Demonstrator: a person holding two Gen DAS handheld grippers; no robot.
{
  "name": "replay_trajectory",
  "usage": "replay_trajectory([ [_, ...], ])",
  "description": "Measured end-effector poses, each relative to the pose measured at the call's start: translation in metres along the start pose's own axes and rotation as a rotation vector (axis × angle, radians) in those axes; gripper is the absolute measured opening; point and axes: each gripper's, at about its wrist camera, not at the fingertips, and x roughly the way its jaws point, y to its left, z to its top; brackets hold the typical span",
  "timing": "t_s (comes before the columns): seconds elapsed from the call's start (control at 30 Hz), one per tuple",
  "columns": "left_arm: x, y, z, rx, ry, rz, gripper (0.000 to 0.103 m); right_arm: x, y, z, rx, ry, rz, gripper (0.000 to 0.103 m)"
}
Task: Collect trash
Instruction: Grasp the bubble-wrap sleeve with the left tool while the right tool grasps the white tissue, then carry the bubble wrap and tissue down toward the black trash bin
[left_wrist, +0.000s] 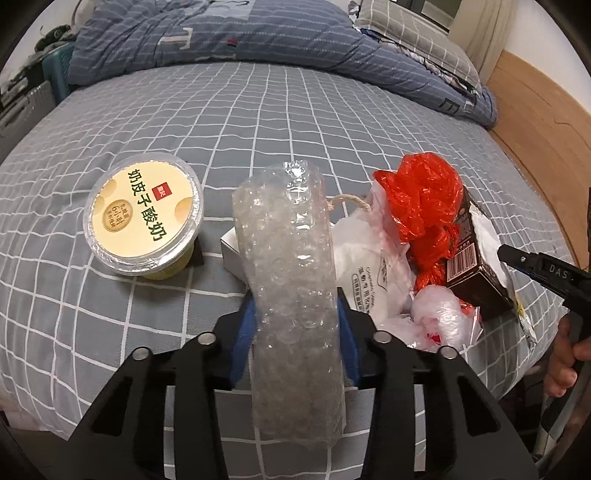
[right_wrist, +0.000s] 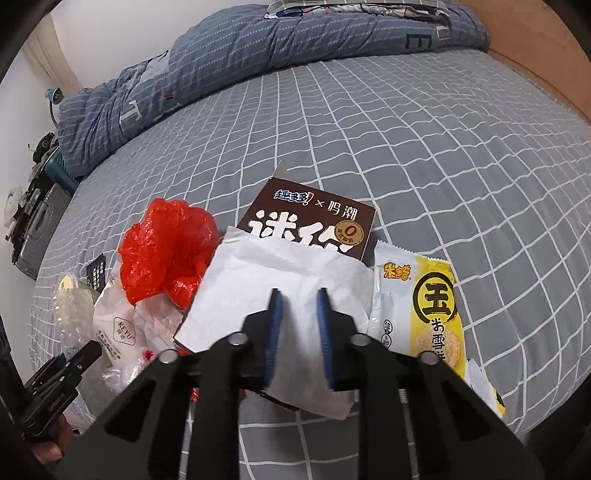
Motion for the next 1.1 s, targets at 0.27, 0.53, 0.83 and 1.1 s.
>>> replay_trajectory([
  [0.27, -0.001, 0.002, -0.001, -0.003, 0.001, -0.007, 0.028, 0.000, -0.012, 0.001, 0.053, 0.008, 0.033, 0.002],
  [0.53, -0.010, 0.004, 0.000, -0.005, -0.015, -0.016, 0.023, -0.016, -0.009, 0.003, 0.051, -0.029, 0.054, 0.002],
  [0.83, -0.043, -0.001, 0.003, 0.012, -0.089, -0.030, 0.022, -0.042, 0.004, 0.003, 0.006, -0.093, 0.047, 0.002],
  [1.1, -0.076, -0.010, 0.003, 0.036, -0.133, -0.026, 0.022, -0.083, 0.028, -0.003, -0.064, -0.166, 0.051, 0.002],
])
